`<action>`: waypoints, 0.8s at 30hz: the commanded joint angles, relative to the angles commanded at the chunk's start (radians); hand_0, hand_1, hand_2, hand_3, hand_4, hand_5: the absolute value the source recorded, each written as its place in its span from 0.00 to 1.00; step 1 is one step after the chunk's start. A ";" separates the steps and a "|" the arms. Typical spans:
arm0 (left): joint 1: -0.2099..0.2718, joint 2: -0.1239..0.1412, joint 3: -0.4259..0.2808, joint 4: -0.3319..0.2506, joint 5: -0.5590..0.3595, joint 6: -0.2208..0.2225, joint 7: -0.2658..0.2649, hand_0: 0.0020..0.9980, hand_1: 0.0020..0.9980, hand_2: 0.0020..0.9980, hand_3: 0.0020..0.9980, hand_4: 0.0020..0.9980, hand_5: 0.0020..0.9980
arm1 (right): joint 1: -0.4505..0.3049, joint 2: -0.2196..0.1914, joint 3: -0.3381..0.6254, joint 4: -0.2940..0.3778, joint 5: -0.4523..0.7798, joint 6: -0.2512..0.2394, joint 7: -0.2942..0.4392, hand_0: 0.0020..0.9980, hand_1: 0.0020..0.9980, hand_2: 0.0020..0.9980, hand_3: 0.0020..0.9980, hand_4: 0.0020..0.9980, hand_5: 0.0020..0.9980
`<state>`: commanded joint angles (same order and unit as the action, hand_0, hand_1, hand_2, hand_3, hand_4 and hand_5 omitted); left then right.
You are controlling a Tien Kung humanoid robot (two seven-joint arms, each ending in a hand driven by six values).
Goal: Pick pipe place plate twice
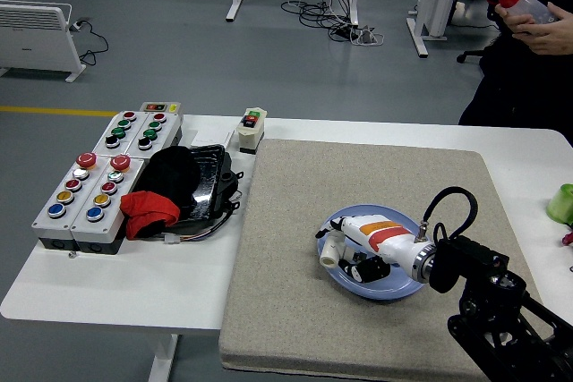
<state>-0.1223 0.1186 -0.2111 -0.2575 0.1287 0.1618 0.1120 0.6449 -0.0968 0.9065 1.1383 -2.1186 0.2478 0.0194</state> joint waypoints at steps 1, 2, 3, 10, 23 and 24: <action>0.000 0.000 0.000 0.000 0.000 0.000 0.000 0.63 0.59 0.52 0.59 0.27 1.00 | 0.000 0.000 0.001 -0.001 -0.003 0.005 -0.001 0.90 0.85 0.96 0.86 0.64 0.21; -0.001 0.000 0.001 0.000 -0.001 0.000 0.000 0.63 0.58 0.52 0.59 0.27 1.00 | 0.000 0.000 0.003 -0.003 -0.008 0.012 -0.002 0.94 0.91 1.00 0.91 0.65 0.20; -0.001 0.000 0.002 0.000 -0.002 0.000 -0.001 0.63 0.58 0.52 0.59 0.27 1.00 | -0.001 0.000 0.005 -0.006 -0.015 0.023 -0.003 0.94 0.91 1.00 0.91 0.65 0.20; -0.002 0.000 0.003 0.000 -0.005 0.001 -0.003 0.62 0.58 0.52 0.59 0.27 1.00 | -0.001 0.001 0.018 -0.007 -0.034 0.035 -0.002 0.96 0.92 1.00 0.93 0.65 0.19; -0.004 -0.001 0.002 0.000 -0.004 0.001 -0.002 0.62 0.58 0.52 0.59 0.27 1.00 | -0.020 0.007 0.135 0.030 0.066 -0.087 0.037 0.95 0.91 1.00 0.93 0.64 0.18; -0.004 -0.001 0.002 0.000 -0.004 0.001 -0.002 0.62 0.58 0.52 0.59 0.27 1.00 | -0.023 0.009 0.155 0.030 0.089 -0.105 0.038 0.95 0.91 1.00 0.93 0.64 0.18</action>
<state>-0.1266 0.1179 -0.2090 -0.2575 0.1250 0.1626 0.1104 0.6220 -0.0873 1.0614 1.1685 -2.0300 0.1428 0.0578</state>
